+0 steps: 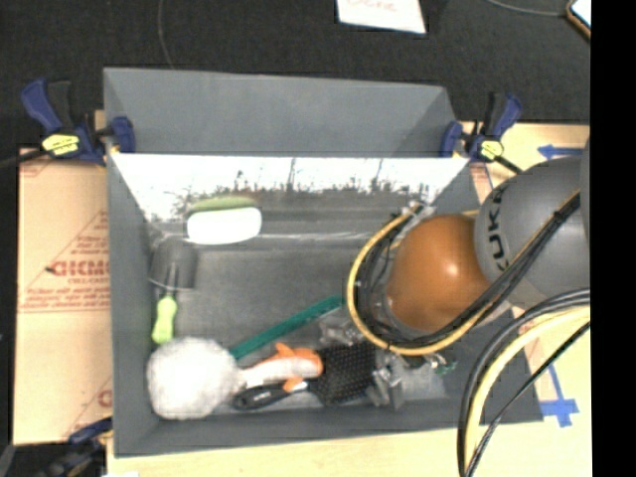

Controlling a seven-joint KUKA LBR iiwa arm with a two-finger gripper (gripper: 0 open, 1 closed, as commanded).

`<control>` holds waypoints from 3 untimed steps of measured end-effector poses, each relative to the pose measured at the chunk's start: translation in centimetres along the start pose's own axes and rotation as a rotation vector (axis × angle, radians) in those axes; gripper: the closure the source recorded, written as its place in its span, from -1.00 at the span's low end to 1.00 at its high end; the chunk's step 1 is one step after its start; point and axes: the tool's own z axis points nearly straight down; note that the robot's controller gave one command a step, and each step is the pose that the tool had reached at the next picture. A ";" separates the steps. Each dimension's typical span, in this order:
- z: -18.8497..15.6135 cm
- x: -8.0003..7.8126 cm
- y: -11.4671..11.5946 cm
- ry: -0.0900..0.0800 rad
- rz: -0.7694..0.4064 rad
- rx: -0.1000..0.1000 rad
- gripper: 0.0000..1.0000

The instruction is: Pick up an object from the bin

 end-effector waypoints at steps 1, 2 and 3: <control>-0.4 0.2 0.1 -0.017 -0.058 0.006 1.00; -0.4 0.2 0.1 -0.017 -0.060 0.007 1.00; -1.4 0.2 0.1 -0.020 -0.059 0.007 1.00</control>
Offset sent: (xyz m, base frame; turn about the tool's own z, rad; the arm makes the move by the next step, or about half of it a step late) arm 0.0000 0.0000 0.0000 0.0000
